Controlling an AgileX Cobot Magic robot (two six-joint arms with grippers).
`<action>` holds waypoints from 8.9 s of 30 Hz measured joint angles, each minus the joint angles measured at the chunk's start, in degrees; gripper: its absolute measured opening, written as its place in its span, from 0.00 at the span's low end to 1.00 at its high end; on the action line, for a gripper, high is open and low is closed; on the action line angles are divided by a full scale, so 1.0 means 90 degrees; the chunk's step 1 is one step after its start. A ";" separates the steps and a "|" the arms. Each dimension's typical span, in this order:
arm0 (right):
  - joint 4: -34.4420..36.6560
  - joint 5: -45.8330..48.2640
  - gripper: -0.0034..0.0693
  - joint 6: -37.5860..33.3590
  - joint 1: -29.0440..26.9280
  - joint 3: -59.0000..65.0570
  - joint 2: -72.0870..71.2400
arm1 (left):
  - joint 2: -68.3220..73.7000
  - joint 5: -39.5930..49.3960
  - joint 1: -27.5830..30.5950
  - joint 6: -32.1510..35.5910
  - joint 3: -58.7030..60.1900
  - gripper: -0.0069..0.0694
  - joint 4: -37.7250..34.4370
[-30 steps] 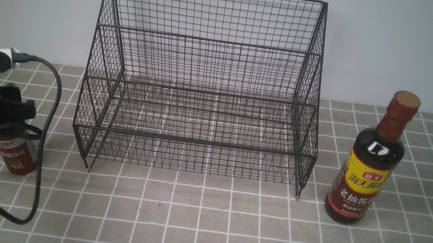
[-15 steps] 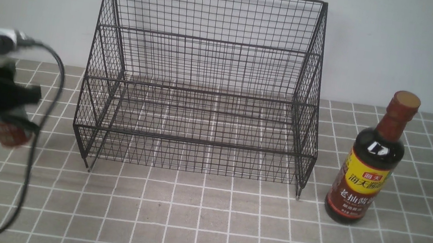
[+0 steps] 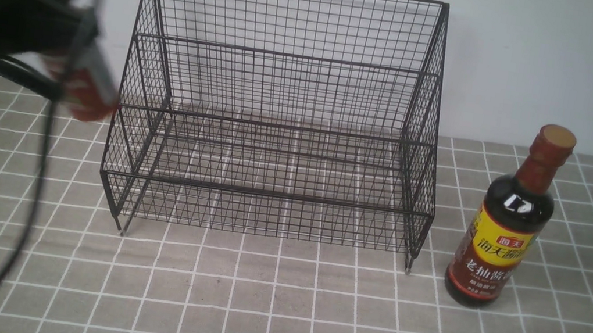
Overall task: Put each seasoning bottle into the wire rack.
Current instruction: Use the left arm to put the condiment bottle back on the shelf, then use the right arm to grab the condiment bottle closest to it, then use the right arm to put the condiment bottle back on the shelf
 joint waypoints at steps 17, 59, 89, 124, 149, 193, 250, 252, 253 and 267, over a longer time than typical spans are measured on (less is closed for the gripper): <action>0.0000 0.0000 0.02 0.0000 0.0000 0.0000 0.0000 | 0.1947 -0.1179 -0.0815 0.0000 0.0000 0.43 0.0000; 0.0000 0.0000 0.02 0.0000 0.0000 0.0000 0.0000 | -0.1996 0.4895 -0.0815 -0.0419 -0.0036 0.09 -0.0063; 0.0000 0.0000 0.02 0.0000 0.0000 0.0000 0.0000 | -0.5672 0.5869 -0.0815 -0.1955 0.0996 0.08 0.1862; 0.0000 0.0000 0.02 0.0000 0.0000 0.0000 0.0000 | -0.7520 0.3913 0.1200 -0.1949 0.5160 0.08 0.2162; 0.0490 -0.0741 0.02 0.0131 0.0000 0.0037 0.0000 | -0.7520 0.3913 0.1200 -0.1949 0.5160 0.08 0.2162; -0.0861 -0.1818 0.23 0.1581 0.1852 -0.4726 0.6460 | -0.7520 0.3915 0.1200 -0.1949 0.5160 0.08 0.2162; -0.1491 -0.0568 0.42 0.1586 0.2765 -0.9141 0.8998 | -0.7520 0.3920 0.1200 -0.1949 0.5160 0.08 0.2162; -0.1512 -0.0599 0.42 0.1598 0.2862 -0.9498 0.9430 | -0.7520 0.3920 0.1200 -0.1949 0.5160 0.08 0.2162; -0.1512 -0.0599 0.42 0.1598 0.2867 -0.9530 0.9469 | -0.7520 0.3920 0.1200 -0.1949 0.5160 0.08 0.2162; -0.1654 -0.1421 0.42 0.1822 0.2893 -1.0593 1.1147 | -0.7520 0.3926 0.1200 -0.1949 0.5160 0.08 0.2162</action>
